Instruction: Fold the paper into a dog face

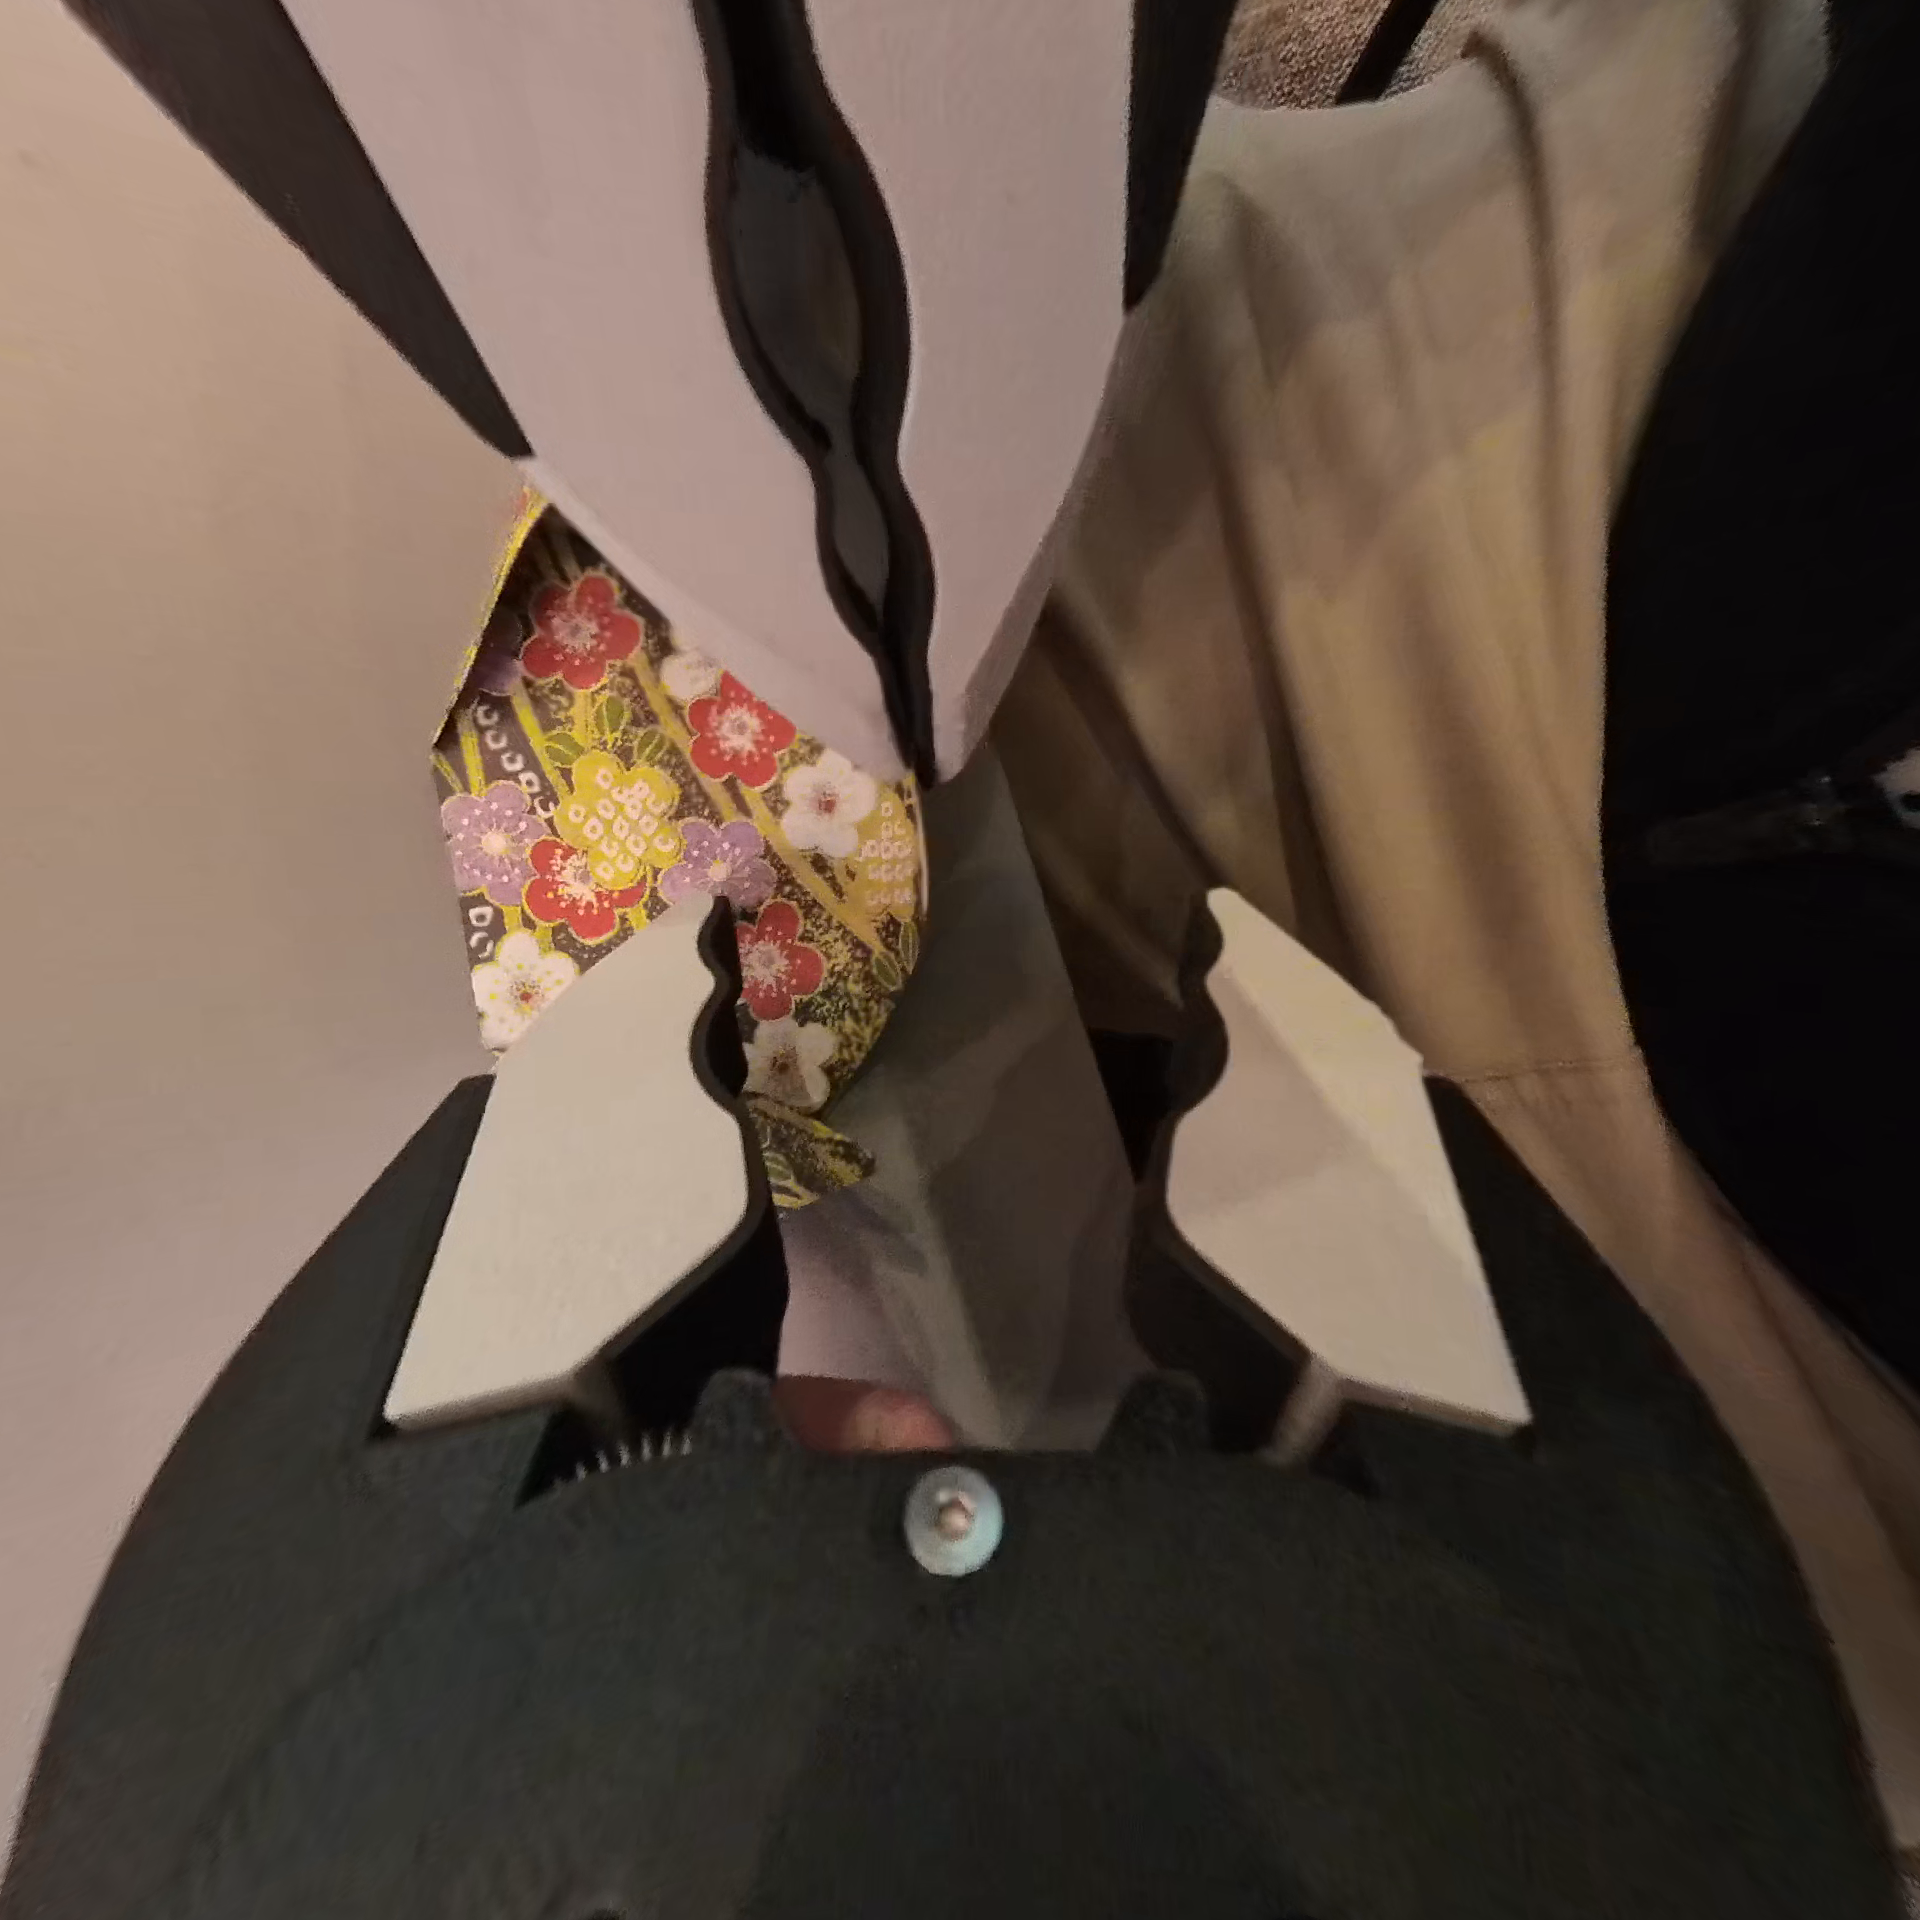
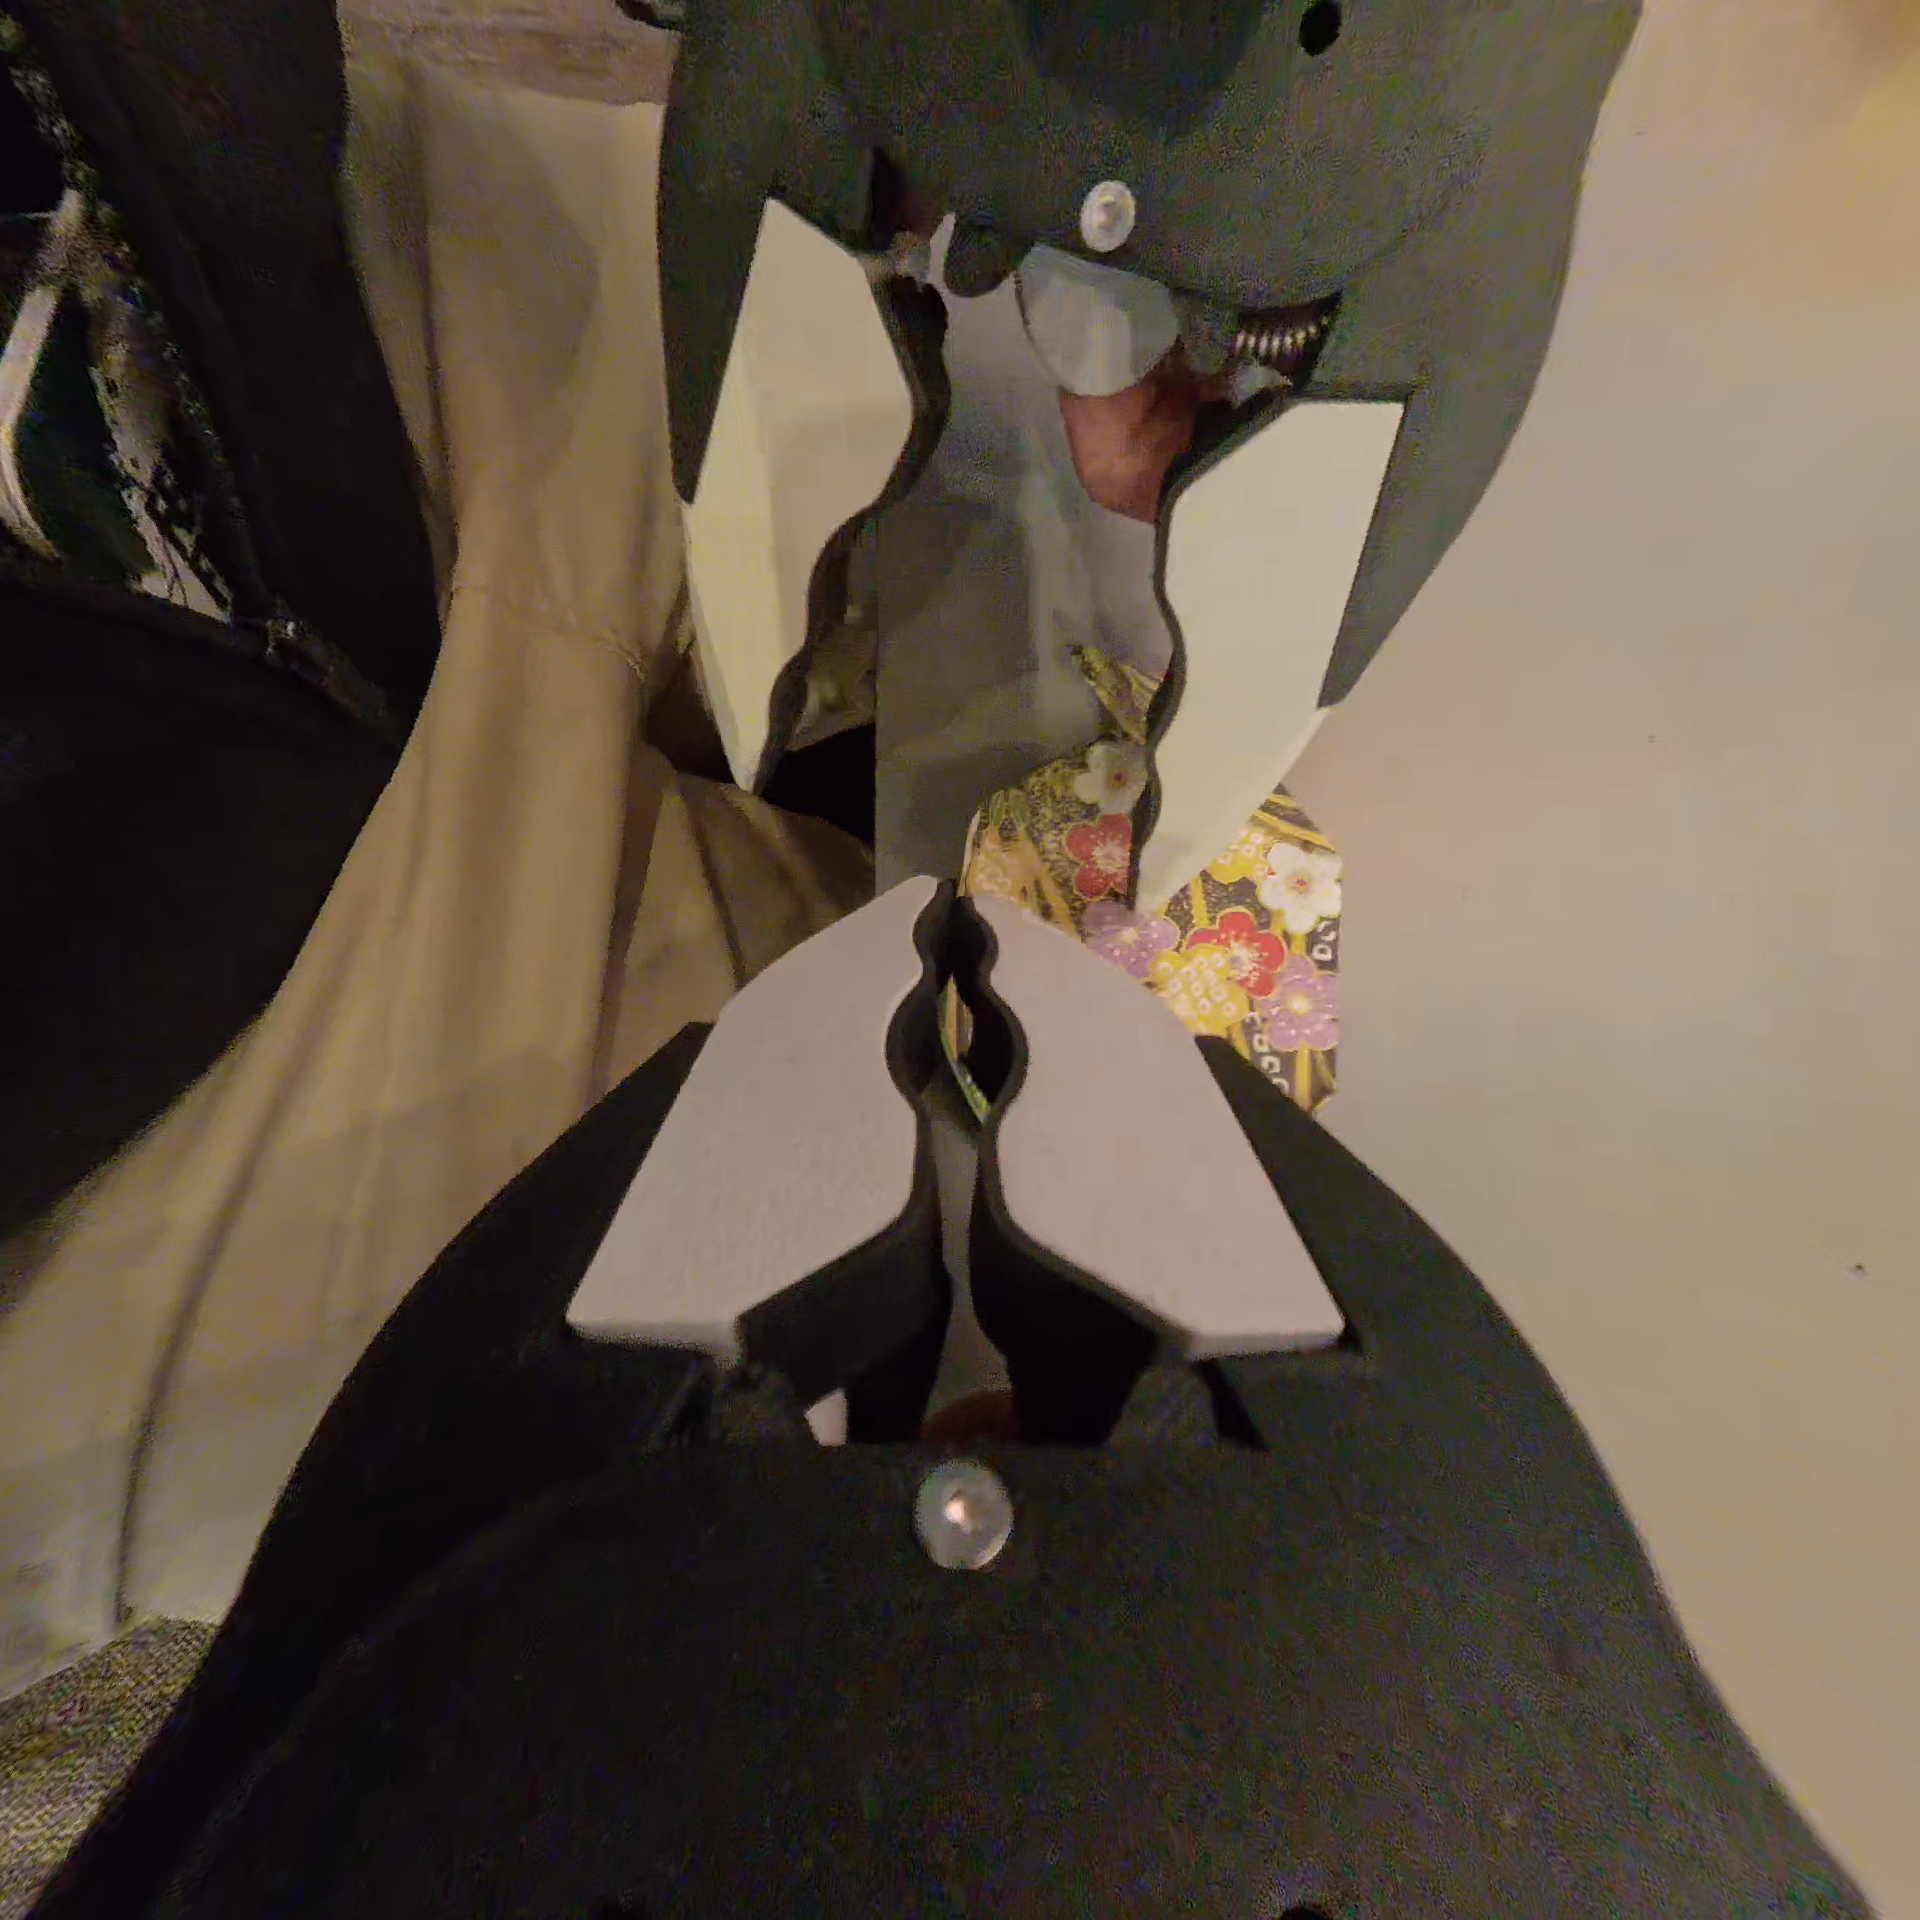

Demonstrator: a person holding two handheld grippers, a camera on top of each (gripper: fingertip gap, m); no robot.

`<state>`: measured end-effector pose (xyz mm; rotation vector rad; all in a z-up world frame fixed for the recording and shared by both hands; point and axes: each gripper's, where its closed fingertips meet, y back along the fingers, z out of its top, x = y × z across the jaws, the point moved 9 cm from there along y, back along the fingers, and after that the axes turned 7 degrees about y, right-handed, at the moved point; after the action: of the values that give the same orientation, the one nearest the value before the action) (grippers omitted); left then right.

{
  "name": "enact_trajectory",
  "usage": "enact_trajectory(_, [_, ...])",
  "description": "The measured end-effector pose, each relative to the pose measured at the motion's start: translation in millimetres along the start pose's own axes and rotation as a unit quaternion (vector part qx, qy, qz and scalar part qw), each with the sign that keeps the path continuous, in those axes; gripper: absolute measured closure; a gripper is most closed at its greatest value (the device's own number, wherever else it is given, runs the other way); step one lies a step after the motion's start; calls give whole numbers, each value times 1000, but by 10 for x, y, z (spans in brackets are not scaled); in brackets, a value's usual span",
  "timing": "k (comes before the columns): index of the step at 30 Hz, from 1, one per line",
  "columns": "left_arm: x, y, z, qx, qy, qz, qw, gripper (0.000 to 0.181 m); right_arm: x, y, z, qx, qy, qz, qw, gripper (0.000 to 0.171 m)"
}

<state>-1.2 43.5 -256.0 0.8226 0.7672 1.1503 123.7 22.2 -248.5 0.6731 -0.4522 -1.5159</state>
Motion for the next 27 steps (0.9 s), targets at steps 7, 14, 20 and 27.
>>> enact_trajectory(7, [18, 1, -15, -11, 9, 2, 1000, 105, -115, -3, -73, 28, -63, -14, 998, 171])
enact_trajectory(14, [18, 1, -22, -17, 10, 1, 1000, 105, -167, -13, -62, 71, -64, -42, 995, 170])
enact_trajectory(20, [11, -3, -22, -14, 4, 6, 1000, 105, -168, -41, -57, 97, -56, -52, 992, 171])
enact_trajectory(27, [9, -3, -28, -19, 8, 3, 1000, 104, -189, -108, -102, 117, -55, -52, 990, 171])
